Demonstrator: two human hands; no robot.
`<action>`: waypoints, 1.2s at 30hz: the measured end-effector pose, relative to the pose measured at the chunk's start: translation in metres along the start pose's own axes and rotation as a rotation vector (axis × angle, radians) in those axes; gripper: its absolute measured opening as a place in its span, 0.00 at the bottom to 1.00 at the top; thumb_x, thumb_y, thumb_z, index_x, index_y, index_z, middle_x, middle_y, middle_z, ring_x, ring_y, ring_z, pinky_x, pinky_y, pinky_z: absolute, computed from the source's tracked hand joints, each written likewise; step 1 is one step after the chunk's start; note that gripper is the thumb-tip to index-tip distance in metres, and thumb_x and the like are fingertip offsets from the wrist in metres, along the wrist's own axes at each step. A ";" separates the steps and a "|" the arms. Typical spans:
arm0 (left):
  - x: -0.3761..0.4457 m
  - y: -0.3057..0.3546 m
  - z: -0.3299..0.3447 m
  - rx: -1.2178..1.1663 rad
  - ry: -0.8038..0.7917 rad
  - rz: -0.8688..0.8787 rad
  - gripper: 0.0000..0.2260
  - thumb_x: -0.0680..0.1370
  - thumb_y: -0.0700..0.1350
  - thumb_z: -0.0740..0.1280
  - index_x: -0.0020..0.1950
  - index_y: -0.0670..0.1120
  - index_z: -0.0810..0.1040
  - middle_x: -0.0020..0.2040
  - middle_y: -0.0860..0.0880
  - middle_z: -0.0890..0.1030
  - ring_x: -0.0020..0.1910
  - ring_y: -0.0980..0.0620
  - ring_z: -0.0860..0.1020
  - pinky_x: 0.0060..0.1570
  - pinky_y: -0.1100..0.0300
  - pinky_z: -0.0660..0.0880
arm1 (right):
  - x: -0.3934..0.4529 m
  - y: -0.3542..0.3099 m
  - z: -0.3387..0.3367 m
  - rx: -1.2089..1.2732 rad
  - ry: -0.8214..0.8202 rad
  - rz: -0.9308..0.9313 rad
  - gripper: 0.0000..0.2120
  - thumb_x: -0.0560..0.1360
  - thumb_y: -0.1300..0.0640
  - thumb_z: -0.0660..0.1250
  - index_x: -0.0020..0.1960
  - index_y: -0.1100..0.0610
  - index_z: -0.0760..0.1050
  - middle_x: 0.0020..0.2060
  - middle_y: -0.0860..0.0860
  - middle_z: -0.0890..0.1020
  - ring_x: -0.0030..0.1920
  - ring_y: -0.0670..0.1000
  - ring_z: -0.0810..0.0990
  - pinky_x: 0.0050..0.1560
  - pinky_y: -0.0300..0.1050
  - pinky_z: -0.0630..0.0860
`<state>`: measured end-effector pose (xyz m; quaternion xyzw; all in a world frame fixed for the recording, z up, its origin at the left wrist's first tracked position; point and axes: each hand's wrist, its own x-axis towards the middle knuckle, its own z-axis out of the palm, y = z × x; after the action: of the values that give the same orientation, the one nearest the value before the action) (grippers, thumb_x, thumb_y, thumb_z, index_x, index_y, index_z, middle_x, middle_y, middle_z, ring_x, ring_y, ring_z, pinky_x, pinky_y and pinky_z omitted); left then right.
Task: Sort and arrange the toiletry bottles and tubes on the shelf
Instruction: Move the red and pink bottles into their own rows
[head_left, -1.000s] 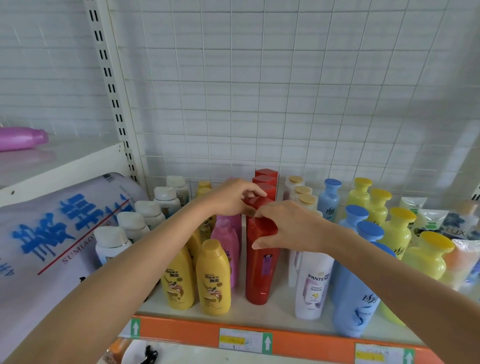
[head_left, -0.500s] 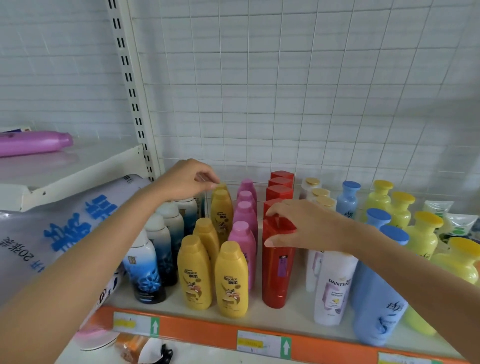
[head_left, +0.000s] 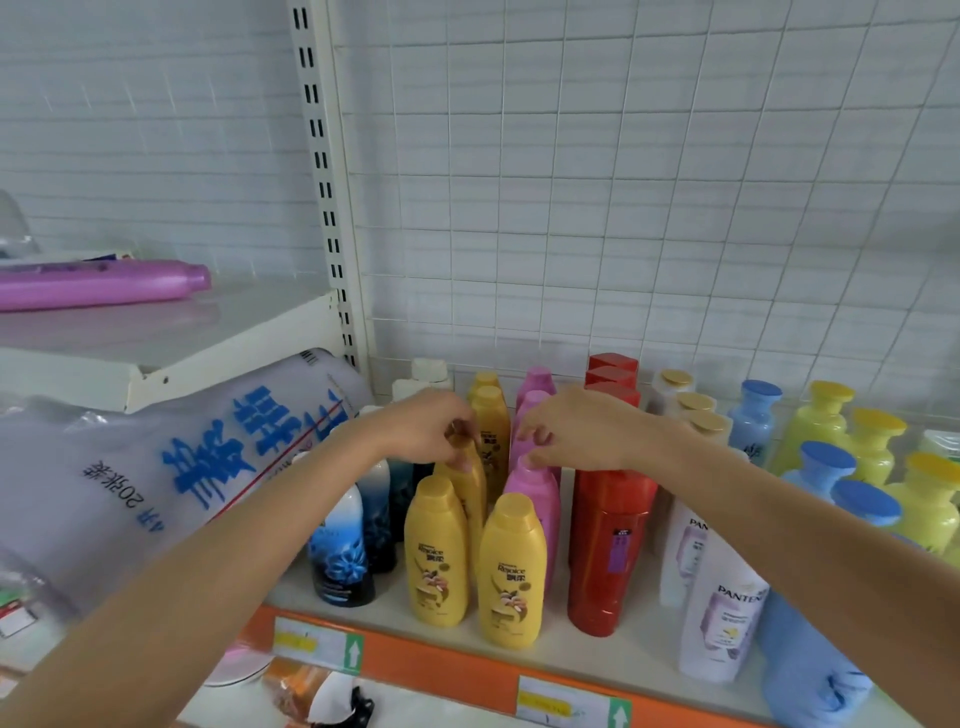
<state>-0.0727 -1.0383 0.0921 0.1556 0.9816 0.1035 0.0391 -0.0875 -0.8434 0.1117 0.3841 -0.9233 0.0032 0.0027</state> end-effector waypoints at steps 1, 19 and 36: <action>0.003 -0.003 0.000 -0.013 0.028 -0.014 0.17 0.72 0.47 0.72 0.59 0.46 0.78 0.53 0.49 0.79 0.50 0.53 0.75 0.48 0.63 0.72 | 0.002 -0.001 0.000 -0.004 0.001 0.000 0.16 0.74 0.49 0.65 0.59 0.53 0.76 0.49 0.51 0.82 0.47 0.51 0.80 0.49 0.51 0.78; 0.023 -0.011 0.000 -0.089 0.156 0.030 0.17 0.73 0.46 0.71 0.60 0.48 0.75 0.58 0.51 0.77 0.56 0.53 0.76 0.52 0.63 0.70 | -0.023 -0.037 0.001 -0.003 -0.009 -0.184 0.23 0.73 0.38 0.62 0.58 0.54 0.77 0.49 0.49 0.82 0.46 0.48 0.78 0.46 0.46 0.76; -0.031 -0.008 0.010 -0.183 0.055 0.048 0.15 0.69 0.44 0.74 0.54 0.46 0.78 0.47 0.52 0.80 0.44 0.55 0.77 0.44 0.64 0.75 | -0.028 -0.049 0.029 -0.112 -0.134 -0.111 0.19 0.75 0.47 0.64 0.58 0.58 0.65 0.46 0.54 0.75 0.43 0.55 0.73 0.41 0.49 0.71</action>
<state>-0.0444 -1.0538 0.0821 0.1720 0.9648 0.1977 0.0235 -0.0331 -0.8582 0.0827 0.4332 -0.8975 -0.0744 -0.0372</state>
